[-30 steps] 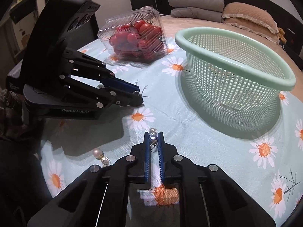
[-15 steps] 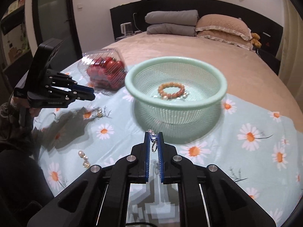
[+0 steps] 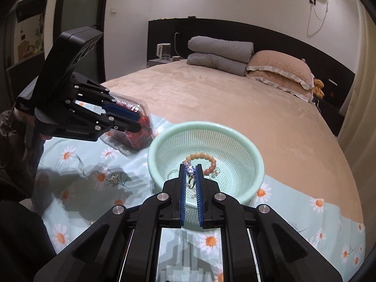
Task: Organize jewelry
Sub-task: 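Carry the charms into the basket and open both tools there, then grasp the pearl earring with the left tool while the right tool grasps a silver charm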
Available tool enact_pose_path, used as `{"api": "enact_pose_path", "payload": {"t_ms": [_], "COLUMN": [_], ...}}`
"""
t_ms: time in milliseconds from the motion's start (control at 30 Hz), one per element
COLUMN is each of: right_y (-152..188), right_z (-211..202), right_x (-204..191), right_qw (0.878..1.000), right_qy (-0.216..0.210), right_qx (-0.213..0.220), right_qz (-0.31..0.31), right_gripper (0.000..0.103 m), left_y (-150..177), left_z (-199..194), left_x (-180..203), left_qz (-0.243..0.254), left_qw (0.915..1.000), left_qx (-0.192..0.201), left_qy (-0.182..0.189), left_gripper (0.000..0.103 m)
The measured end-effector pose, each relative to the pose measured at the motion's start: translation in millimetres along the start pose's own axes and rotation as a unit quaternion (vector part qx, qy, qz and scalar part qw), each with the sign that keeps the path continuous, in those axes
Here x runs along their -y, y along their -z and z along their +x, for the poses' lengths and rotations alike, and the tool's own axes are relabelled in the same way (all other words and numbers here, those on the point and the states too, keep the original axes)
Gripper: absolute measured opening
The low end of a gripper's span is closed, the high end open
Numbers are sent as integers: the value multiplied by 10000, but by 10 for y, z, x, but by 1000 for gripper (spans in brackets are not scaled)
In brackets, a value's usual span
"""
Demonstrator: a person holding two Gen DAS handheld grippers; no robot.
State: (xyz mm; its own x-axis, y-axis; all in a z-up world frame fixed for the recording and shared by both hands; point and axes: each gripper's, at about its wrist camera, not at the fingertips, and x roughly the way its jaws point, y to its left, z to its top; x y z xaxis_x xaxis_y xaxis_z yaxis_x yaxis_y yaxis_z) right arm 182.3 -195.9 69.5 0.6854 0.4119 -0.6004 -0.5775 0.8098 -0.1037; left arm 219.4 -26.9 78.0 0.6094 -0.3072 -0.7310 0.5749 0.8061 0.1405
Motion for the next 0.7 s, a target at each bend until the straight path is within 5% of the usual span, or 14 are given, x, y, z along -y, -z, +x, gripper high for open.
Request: {"api": "enact_pose_path", "payload": {"t_ms": [400, 433, 500, 533, 600, 700], "right_y": [20, 39, 77, 96, 130, 193], "right_z": [433, 459, 489, 483, 453, 362], "right_x": [124, 139, 151, 170, 204, 207], "right_qw": [9993, 9991, 9988, 9987, 9983, 9983], "right_qy": [-116, -109, 44, 80, 147, 99], "right_qx": [-205, -237, -265, -235, -156, -30], "right_qz": [299, 346, 398, 444, 547, 575], "right_gripper": [8, 9, 14, 24, 46, 51], "left_y": [-99, -90, -49, -28, 9, 82], "left_z": [566, 601, 625, 613, 564, 497], "left_x": [87, 81, 59, 34, -16, -19], "left_qz": [20, -6, -61, -129, -233, -203], "left_qw": [9988, 9987, 9987, 9989, 9989, 9990], "left_qx": [-405, -444, -479, -453, -400, -380], "left_qy": [262, 241, 144, 65, 48, -152], "left_gripper": [18, 24, 55, 74, 76, 92]}}
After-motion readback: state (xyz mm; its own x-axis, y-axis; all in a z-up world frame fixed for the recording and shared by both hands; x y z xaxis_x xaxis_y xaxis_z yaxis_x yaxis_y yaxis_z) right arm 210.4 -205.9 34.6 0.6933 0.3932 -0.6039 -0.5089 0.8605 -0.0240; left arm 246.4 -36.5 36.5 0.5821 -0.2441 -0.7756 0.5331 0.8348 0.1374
